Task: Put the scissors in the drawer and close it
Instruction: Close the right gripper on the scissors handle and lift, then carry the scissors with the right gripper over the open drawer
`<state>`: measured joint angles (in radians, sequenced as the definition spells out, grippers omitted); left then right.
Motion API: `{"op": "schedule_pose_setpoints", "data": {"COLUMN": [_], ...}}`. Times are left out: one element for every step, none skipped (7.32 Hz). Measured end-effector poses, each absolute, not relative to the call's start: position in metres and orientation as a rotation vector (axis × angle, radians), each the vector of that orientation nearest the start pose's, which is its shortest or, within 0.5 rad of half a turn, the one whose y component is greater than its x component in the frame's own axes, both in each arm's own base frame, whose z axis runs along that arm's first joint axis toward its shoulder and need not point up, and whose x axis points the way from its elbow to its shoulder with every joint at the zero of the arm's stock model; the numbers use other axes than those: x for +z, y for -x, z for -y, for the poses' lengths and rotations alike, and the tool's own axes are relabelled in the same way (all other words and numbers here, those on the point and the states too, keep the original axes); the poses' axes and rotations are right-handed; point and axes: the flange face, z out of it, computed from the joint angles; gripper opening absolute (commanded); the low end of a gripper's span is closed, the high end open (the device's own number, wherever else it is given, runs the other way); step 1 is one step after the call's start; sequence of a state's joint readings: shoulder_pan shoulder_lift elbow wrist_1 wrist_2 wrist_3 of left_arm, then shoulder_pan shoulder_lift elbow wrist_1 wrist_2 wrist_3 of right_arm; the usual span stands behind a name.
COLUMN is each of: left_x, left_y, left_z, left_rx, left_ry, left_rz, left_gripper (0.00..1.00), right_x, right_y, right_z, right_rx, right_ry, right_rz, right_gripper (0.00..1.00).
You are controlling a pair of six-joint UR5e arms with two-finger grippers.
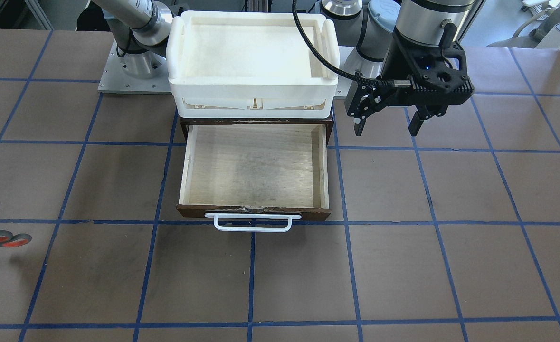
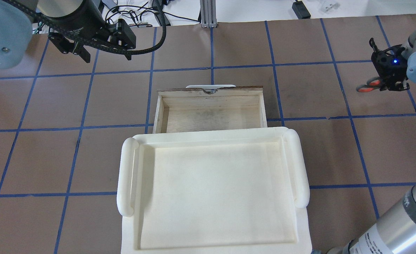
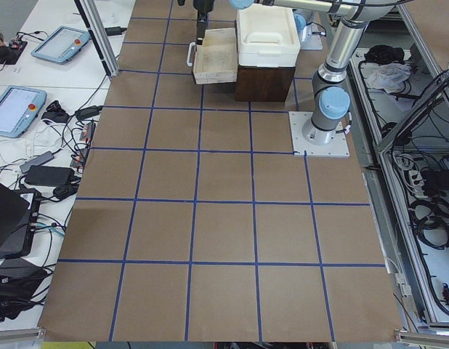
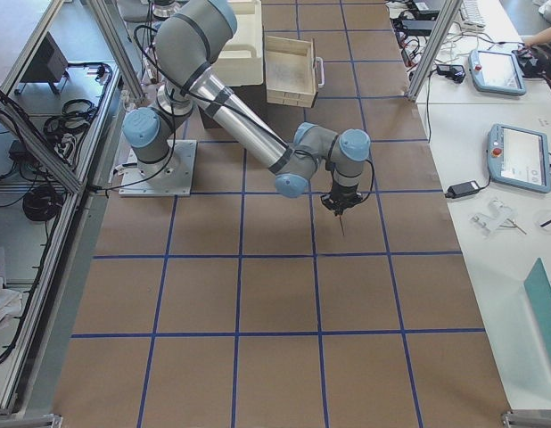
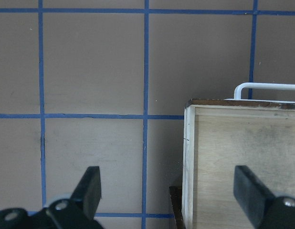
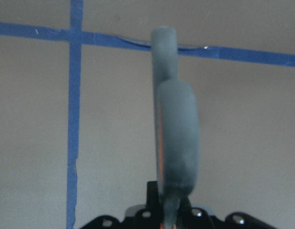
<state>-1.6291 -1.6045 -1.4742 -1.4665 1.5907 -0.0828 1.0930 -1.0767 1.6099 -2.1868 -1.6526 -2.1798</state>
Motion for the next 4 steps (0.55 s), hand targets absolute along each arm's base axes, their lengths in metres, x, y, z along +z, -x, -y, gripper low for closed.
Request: {"op": "schedule_pose_setpoints", "data": {"left_x": [0.53,0.53,0.53,0.53], "left_y": [0.161,0.161,0.161,0.161], "left_z": [0.512,0.512,0.512,0.512], "left_rx": [-0.263,-0.263,-0.263,-0.263], "left_ry": [0.041,0.041,0.041,0.041], "left_rz": [-3.122,-3.122,-3.122,-3.122], "left_gripper": [1.0,1.0,1.0,1.0], "right_x": [0.275,0.305,0.331,0.353], "right_y": [0.16,0.127,0.089,0.052], "right_z": [0.63,0.626,0.618,0.608], "right_rx": [0.123,0.139,0.145,0.145], "right_ry": [2.468,2.491,2.485,2.455], "right_rz": [-2.12,-2.104,-2.1,-2.115], "right_gripper": [0.0,0.0,0.0,0.0]}}
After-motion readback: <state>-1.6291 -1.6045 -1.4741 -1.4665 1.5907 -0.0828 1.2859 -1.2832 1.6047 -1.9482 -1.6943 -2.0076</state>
